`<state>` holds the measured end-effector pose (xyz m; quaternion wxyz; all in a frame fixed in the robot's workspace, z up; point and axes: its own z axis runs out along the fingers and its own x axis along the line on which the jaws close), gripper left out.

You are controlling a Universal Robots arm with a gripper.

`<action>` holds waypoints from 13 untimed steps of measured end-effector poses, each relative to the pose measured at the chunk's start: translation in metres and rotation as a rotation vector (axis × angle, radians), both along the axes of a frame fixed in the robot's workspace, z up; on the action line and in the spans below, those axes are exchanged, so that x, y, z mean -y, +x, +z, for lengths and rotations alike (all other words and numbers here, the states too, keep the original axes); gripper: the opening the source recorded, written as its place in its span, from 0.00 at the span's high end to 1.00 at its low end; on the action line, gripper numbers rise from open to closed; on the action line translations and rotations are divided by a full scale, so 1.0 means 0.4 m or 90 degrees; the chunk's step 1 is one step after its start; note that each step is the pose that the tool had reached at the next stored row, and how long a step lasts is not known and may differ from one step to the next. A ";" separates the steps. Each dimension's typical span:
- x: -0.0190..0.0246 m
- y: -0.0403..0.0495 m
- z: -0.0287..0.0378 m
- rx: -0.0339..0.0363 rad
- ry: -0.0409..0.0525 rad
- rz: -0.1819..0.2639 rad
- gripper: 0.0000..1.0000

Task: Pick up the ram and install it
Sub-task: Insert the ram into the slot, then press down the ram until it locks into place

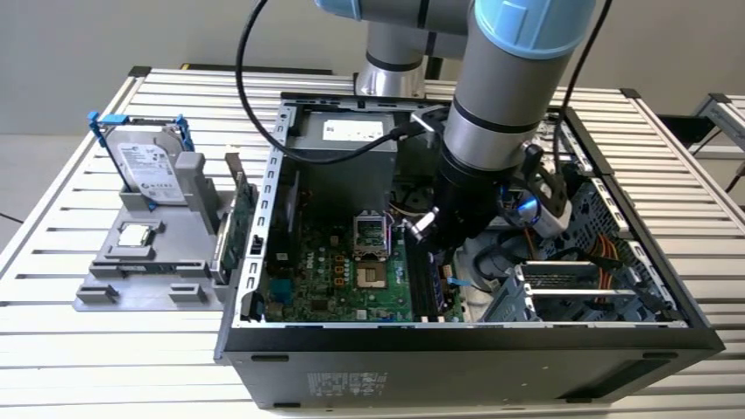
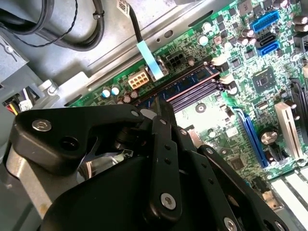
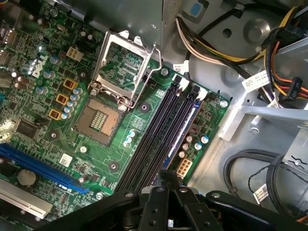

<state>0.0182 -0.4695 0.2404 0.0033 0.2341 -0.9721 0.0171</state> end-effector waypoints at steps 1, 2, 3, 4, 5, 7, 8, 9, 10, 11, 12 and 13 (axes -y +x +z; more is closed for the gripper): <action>0.000 0.000 0.000 0.0000 0.0000 0.004 1.00; 0.000 0.000 0.000 0.0000 0.0000 0.008 1.00; 0.000 0.000 0.000 0.0000 0.0001 0.014 1.00; 0.000 0.000 0.000 0.0000 0.0001 0.019 1.00; 0.000 0.000 0.000 0.0000 0.0001 0.024 1.00; 0.000 0.000 0.000 0.0000 0.0001 0.034 1.00; 0.000 0.000 0.000 0.0000 0.0000 0.039 1.00; 0.000 0.000 0.000 0.0000 0.0000 0.045 1.00; 0.000 0.000 0.000 0.0000 0.0000 0.051 1.00; 0.000 0.000 0.000 0.0000 0.0001 0.056 1.00; 0.000 0.000 0.000 0.0000 0.0001 0.062 1.00; 0.000 0.000 0.000 0.0000 0.0001 0.068 1.00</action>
